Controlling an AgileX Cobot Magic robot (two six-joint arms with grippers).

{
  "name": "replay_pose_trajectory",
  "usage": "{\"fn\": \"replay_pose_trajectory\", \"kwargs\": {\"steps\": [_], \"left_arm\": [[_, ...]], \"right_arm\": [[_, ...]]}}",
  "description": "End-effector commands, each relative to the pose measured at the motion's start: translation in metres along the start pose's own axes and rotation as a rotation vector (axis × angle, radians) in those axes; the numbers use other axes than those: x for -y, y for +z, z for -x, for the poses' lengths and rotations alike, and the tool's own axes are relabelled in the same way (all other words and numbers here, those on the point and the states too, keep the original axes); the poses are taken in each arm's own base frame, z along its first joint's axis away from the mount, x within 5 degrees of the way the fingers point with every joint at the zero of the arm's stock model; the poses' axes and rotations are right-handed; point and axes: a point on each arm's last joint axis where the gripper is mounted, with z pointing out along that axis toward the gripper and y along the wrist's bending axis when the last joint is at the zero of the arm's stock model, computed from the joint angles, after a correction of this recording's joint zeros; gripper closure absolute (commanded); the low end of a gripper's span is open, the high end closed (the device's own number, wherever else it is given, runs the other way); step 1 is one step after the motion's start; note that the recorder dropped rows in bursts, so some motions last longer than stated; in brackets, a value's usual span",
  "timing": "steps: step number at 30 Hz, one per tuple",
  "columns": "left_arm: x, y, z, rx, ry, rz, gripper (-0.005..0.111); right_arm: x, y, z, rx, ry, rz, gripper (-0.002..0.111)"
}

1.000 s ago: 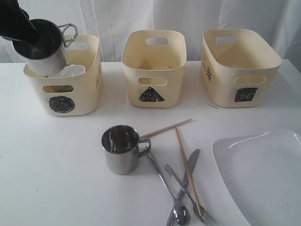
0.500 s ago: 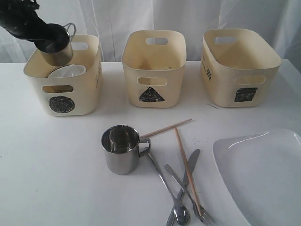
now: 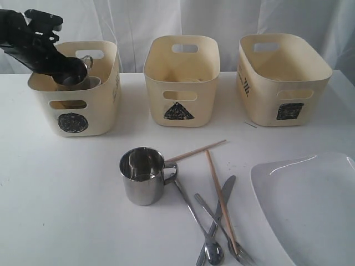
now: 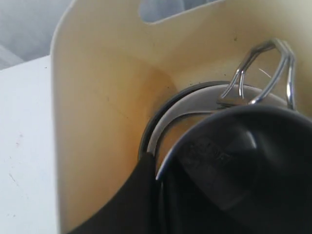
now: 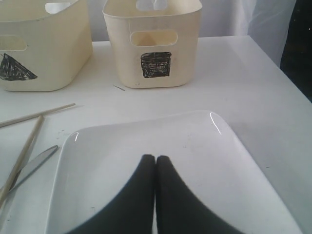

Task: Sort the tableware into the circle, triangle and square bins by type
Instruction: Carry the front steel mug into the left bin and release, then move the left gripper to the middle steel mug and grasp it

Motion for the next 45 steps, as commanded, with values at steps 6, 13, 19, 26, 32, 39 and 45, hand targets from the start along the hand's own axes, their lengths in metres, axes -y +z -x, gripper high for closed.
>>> {"fn": "replay_pose_trajectory", "kwargs": {"steps": [6, 13, 19, 26, 32, 39, 45], "left_arm": [[0.000, 0.000, 0.003, 0.021, -0.064, -0.023, 0.072], [0.001, -0.025, 0.012, 0.018, -0.111, -0.056, 0.064], [0.001, -0.067, 0.024, 0.007, -0.107, -0.083, 0.064], [0.022, -0.117, 0.032, 0.013, -0.041, -0.337, 0.064], [0.028, -0.155, 0.016, 0.020, -0.024, -0.379, 0.070], [0.045, -0.195, -0.014, 0.104, -0.055, -0.511, 0.071], [0.059, -0.214, -0.045, 0.128, -0.074, -0.603, 0.071]], "right_arm": [[0.000, 0.000, -0.001, 0.012, -0.003, 0.003, 0.108], [0.000, 0.000, -0.001, 0.012, 0.018, 0.003, 0.108], [0.000, 0.000, -0.001, 0.012, 0.015, 0.003, 0.108], [0.000, 0.000, -0.001, 0.012, 0.015, 0.003, 0.108], [0.000, 0.000, -0.001, 0.012, 0.015, 0.003, 0.108], [0.000, 0.000, -0.001, 0.012, 0.015, 0.003, 0.108], [0.000, 0.000, -0.001, 0.012, 0.015, 0.003, 0.108]]}}
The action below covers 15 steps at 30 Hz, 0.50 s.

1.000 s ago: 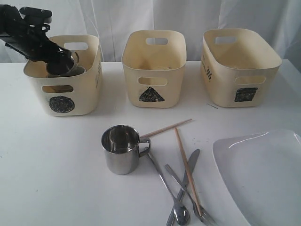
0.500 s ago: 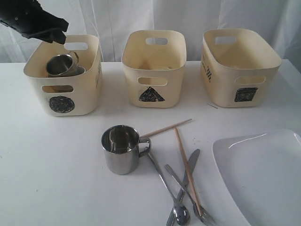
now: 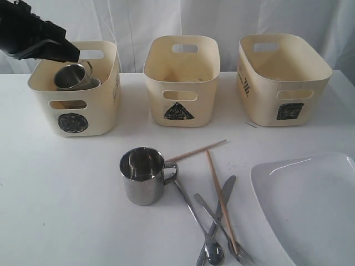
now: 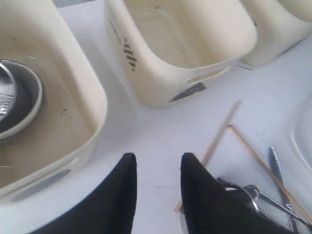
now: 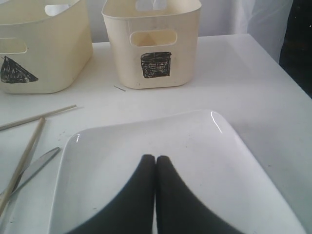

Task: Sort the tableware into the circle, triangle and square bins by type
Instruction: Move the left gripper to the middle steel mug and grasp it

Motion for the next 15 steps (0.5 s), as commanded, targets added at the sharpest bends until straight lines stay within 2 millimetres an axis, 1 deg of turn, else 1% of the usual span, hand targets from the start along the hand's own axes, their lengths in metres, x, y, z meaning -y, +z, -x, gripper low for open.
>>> {"fn": "replay_pose_trajectory", "kwargs": {"steps": [1, 5, 9, 12, 15], "left_arm": [[0.014, -0.009, -0.020, 0.020, -0.009, -0.054, 0.071], [0.018, -0.013, -0.039, 0.004, -0.018, -0.045, 0.071], [0.022, -0.017, -0.047, 0.004, -0.020, -0.050, 0.071], [0.031, -0.018, -0.048, 0.002, 0.006, -0.080, 0.071], [0.048, -0.014, -0.050, -0.022, 0.060, -0.135, 0.071]], "right_arm": [[0.000, 0.000, -0.001, 0.012, -0.003, 0.003, 0.108], [0.000, 0.000, -0.001, 0.012, -0.003, 0.003, 0.108], [0.000, 0.000, -0.001, 0.012, -0.003, 0.003, 0.108], [0.000, 0.000, -0.001, 0.012, -0.003, 0.003, 0.108], [0.000, 0.000, -0.001, 0.012, -0.003, 0.003, 0.108]]}}
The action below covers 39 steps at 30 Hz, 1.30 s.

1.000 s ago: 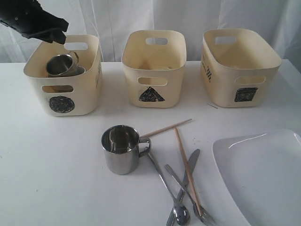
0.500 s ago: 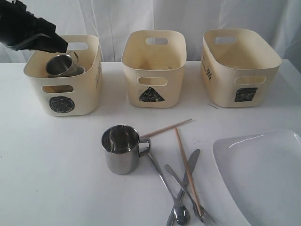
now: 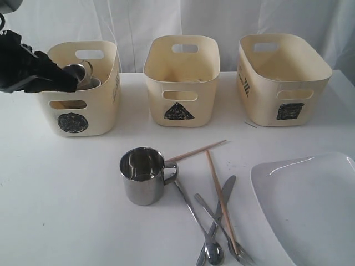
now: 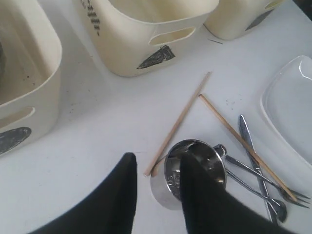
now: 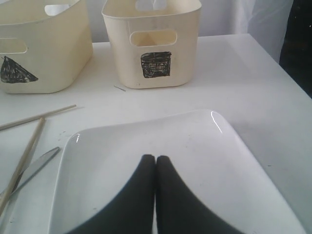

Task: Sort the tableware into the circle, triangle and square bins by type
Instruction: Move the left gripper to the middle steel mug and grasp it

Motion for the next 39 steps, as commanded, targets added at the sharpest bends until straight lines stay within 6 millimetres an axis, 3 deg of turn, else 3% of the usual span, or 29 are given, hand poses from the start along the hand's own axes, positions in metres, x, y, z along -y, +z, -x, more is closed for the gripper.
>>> {"fn": "replay_pose_trajectory", "kwargs": {"steps": [1, 9, 15, 22, 24, 27, 39], "left_arm": [[0.027, 0.005, -0.002, -0.025, 0.066, -0.095, 0.071], [0.067, 0.024, -0.009, -0.093, 0.212, -0.182, 0.071], [0.074, 0.057, -0.023, -0.212, 0.253, -0.217, 0.071], [0.069, 0.090, -0.037, -0.304, 0.273, -0.229, 0.071], [0.064, 0.096, -0.037, -0.299, 0.295, -0.197, 0.067], [0.058, 0.100, -0.031, -0.242, 0.325, -0.120, 0.051], [0.038, 0.132, -0.038, -0.228, 0.340, -0.012, 0.043]], "right_arm": [[0.000, 0.000, -0.001, 0.012, -0.003, 0.003, 0.108], [0.000, 0.000, -0.001, 0.012, -0.003, 0.003, 0.108], [0.000, 0.000, -0.001, 0.012, -0.003, 0.003, 0.108], [0.000, 0.000, -0.001, 0.012, -0.003, 0.003, 0.108], [0.000, 0.000, -0.001, 0.012, -0.003, 0.003, 0.108], [0.000, 0.000, -0.001, 0.012, -0.003, 0.003, 0.108], [0.000, 0.000, -0.001, 0.012, -0.003, 0.003, 0.108]]}}
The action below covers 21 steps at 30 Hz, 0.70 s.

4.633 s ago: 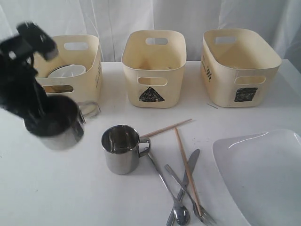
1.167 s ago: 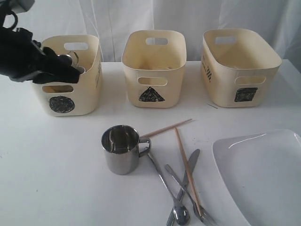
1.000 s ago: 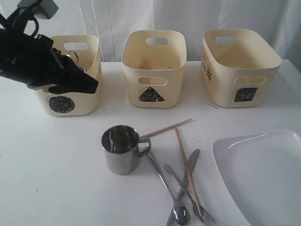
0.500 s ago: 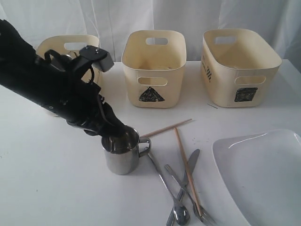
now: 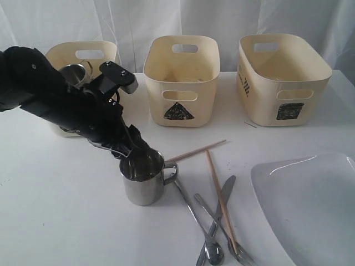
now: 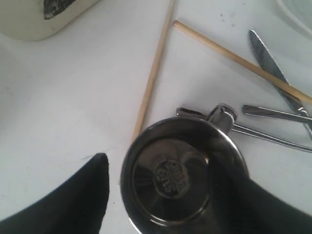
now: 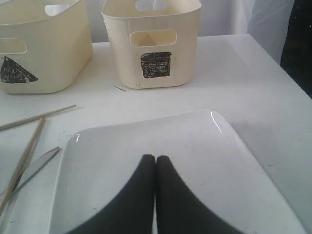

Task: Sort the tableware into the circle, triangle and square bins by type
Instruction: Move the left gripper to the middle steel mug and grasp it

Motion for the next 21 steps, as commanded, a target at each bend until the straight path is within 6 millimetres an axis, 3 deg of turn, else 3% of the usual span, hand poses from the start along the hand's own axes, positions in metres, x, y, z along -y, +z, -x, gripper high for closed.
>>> {"fn": "replay_pose_trajectory", "kwargs": {"steps": [1, 21], "left_arm": [[-0.002, 0.002, 0.000, 0.008, 0.011, 0.021, 0.043], [-0.010, 0.037, -0.015, -0.078, -0.027, 0.010, 0.043]], "right_arm": [[0.000, 0.000, -0.001, 0.012, -0.003, 0.003, 0.108], [0.000, 0.000, -0.001, 0.012, -0.003, 0.003, 0.108]]}}
